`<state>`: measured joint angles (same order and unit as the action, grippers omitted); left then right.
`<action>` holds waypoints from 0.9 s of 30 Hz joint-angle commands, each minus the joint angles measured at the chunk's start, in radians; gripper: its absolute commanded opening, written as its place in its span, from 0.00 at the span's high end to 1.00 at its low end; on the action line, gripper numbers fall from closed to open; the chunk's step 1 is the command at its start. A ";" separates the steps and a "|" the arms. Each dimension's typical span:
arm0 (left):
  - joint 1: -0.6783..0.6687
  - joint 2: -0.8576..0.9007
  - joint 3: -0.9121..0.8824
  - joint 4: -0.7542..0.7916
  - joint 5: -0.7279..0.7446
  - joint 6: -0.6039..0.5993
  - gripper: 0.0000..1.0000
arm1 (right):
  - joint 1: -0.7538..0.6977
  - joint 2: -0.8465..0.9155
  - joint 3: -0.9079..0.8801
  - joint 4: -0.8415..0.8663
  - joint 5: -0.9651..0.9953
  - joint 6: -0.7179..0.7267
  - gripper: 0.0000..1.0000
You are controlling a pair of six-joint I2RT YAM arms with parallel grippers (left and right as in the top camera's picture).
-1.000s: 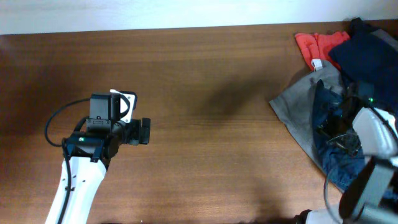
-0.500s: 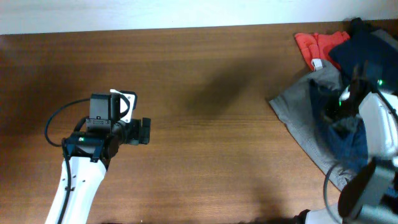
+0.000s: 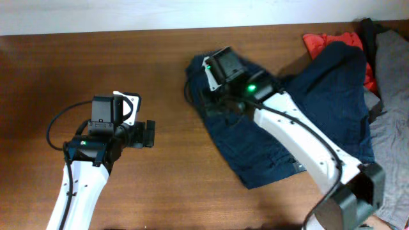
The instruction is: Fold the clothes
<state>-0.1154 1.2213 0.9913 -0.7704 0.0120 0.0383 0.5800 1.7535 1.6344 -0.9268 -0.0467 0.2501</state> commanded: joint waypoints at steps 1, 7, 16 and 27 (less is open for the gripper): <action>0.002 -0.003 0.019 0.011 0.012 0.015 0.01 | -0.020 -0.054 0.024 -0.033 0.151 0.084 0.38; 0.002 0.005 0.019 0.152 0.105 0.015 0.01 | -0.168 -0.245 0.047 -0.174 0.197 0.100 0.13; -0.170 0.275 0.019 0.254 0.331 -0.197 0.01 | -0.490 -0.385 0.047 -0.469 0.197 0.106 0.02; -0.558 0.508 0.019 0.283 0.453 -0.814 0.01 | -0.628 -0.385 0.047 -0.497 0.190 0.095 0.01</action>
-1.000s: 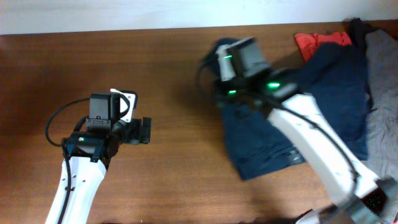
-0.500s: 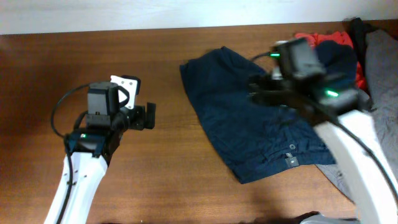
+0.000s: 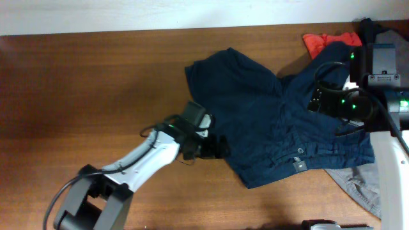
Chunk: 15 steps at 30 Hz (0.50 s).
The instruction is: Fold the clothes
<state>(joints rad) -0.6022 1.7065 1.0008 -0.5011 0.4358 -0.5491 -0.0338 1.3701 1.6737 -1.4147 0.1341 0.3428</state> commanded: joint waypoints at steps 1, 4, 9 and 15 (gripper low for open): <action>-0.092 0.029 0.009 0.020 0.025 -0.254 0.01 | -0.014 -0.002 0.008 -0.011 0.009 0.003 0.01; -0.146 0.050 0.009 0.022 -0.034 -0.370 0.01 | -0.014 -0.002 0.008 -0.012 0.009 0.003 0.01; -0.229 0.126 0.009 0.085 -0.028 -0.509 0.02 | -0.014 -0.002 0.008 -0.023 0.009 0.003 0.01; -0.259 0.183 0.009 0.285 0.021 -0.508 0.53 | -0.014 -0.002 0.008 -0.023 0.009 0.003 0.01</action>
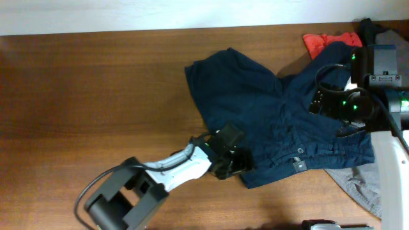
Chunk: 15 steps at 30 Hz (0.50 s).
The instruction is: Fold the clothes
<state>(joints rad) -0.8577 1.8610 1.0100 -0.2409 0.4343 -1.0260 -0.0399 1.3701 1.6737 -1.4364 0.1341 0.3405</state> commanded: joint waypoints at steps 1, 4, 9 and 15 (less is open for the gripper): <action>-0.004 0.028 0.000 0.024 0.023 -0.032 0.67 | -0.008 -0.002 0.008 -0.001 0.009 0.005 0.01; -0.003 0.028 0.000 0.019 0.050 -0.024 0.99 | -0.008 -0.002 0.008 -0.001 0.009 0.005 0.01; 0.031 0.013 0.000 -0.019 0.093 0.070 1.00 | -0.008 -0.002 0.008 -0.001 0.010 0.005 0.01; 0.318 -0.119 0.000 -0.328 -0.052 0.291 1.00 | -0.008 -0.002 0.008 0.000 0.010 0.005 0.01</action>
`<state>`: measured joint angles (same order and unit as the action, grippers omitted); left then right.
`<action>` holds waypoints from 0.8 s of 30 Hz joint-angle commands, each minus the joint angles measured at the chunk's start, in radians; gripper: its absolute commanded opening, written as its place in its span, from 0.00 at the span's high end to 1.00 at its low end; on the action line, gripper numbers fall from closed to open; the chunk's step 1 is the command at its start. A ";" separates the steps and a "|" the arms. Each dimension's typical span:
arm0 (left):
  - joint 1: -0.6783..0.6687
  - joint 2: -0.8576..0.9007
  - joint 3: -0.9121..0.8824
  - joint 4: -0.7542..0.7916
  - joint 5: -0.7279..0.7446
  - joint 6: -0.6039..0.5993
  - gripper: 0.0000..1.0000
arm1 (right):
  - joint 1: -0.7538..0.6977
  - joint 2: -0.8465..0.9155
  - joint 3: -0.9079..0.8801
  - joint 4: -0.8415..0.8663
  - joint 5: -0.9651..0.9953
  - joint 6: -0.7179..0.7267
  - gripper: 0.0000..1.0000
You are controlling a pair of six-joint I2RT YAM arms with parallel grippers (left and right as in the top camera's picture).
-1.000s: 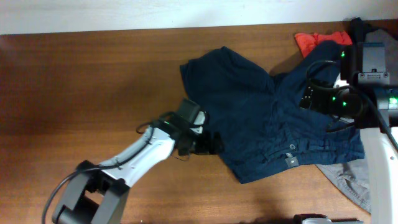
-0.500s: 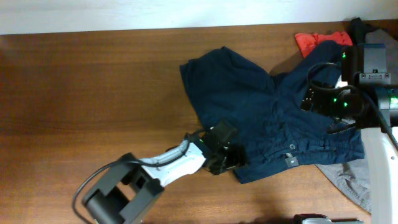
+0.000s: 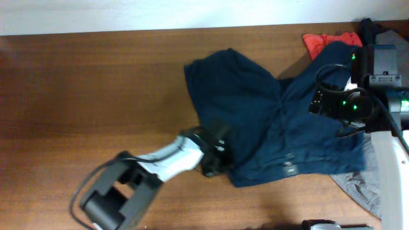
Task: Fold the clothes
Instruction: 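Grasp the shorts waistband with the left gripper and drag it toward the left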
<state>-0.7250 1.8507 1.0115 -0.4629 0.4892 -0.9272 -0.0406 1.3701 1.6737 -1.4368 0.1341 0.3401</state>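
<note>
A dark navy garment (image 3: 255, 108) lies spread over the middle of the wooden table (image 3: 96, 96), its waistband and button (image 3: 289, 170) towards the front. My left gripper (image 3: 216, 153) sits at the garment's front-left edge and looks shut on the fabric there. My right gripper (image 3: 319, 102) rests on the garment's right part; the overhead view does not show how its jaws stand.
A red cloth (image 3: 318, 42) lies at the back right. A grey garment (image 3: 358, 186) lies under and beside the right arm, reaching the table's right side. The left arm's base (image 3: 108, 204) stands at the front edge.
My left gripper has moved up and to the left along the garment's front-left edge. The garment's front edge and button have shifted left with it. The right arm has not moved.
At first my right gripper was on the garment's back-left corner and my left gripper hung open over bare table. Then the right arm was at the right side and the left gripper near the garment's left edge, then at its front-left edge. Now that edge has shifted left.
</note>
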 commanded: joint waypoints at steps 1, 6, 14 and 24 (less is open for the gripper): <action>0.258 -0.134 -0.002 -0.138 -0.153 0.237 1.00 | -0.008 -0.002 0.008 0.000 0.010 0.005 0.01; 0.814 -0.207 0.089 -0.157 -0.269 0.408 0.68 | -0.008 -0.002 0.008 0.000 0.010 0.005 0.01; 1.089 -0.207 0.132 -0.306 0.098 0.488 0.01 | -0.008 -0.001 0.008 0.001 0.010 0.005 0.01; 0.830 -0.207 -0.032 -0.481 0.144 0.450 0.01 | -0.008 0.000 0.008 0.002 0.010 0.005 0.01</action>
<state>0.2203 1.6585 1.0813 -0.9524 0.5636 -0.4381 -0.0425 1.3701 1.6737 -1.4364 0.1341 0.3401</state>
